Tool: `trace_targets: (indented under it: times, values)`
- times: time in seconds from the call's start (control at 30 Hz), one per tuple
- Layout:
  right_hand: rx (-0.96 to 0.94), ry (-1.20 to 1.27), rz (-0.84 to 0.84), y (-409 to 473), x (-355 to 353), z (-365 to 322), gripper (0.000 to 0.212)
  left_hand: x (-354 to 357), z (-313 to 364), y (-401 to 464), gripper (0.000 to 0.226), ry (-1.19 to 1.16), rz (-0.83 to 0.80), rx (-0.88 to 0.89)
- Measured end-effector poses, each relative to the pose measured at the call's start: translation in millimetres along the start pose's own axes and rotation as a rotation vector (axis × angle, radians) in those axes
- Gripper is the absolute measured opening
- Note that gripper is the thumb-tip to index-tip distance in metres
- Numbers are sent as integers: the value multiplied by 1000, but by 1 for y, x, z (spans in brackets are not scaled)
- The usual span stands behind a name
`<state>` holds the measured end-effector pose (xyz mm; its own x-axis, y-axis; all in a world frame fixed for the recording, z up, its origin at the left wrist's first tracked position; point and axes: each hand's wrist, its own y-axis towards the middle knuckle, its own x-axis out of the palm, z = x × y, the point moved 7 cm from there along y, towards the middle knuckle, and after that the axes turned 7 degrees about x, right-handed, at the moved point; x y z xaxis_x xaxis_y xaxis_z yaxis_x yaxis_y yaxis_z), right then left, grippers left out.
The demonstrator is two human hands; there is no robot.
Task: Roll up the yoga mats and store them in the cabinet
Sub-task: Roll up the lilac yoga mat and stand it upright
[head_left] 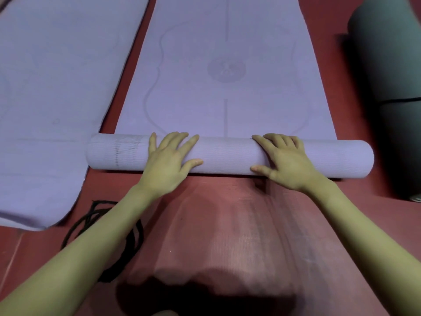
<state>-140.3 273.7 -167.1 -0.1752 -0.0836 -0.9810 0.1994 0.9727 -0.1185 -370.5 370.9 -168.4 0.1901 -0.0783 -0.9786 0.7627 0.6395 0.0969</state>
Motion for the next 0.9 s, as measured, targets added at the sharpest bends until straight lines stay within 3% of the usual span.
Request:
trace_targets:
  times: [0.2, 0.3, 0.37, 0.43, 0.63, 0.7, 0.9]
  values:
    - [-17, -30, 235, -17, 2, -7, 69, -1, -21, 37, 69, -84, -147, -20]
    - [-14, -47, 247, -11, 4, -4, 70, -14, -20, 46, 76, -159, -50, 24]
    - [-25, -54, 233, -3, 2, 0, 69, -22, -16, 38, 67, -129, 117, 51]
    - [-16, -53, 179, 8, -1, 5, 73, -17, -13, 27, 69, -38, 155, 51]
    - [-1, -47, -27, 35, -5, 15, 101, -5, -24, 48, 102, 7, -109, 93]
    - [-14, -77, -41, 39, -5, 14, 109, -13, -24, 59, 101, -35, -125, 110]
    - [1, -43, 5, 35, -24, 7, 95, -25, -13, 57, 82, 34, -106, 161]
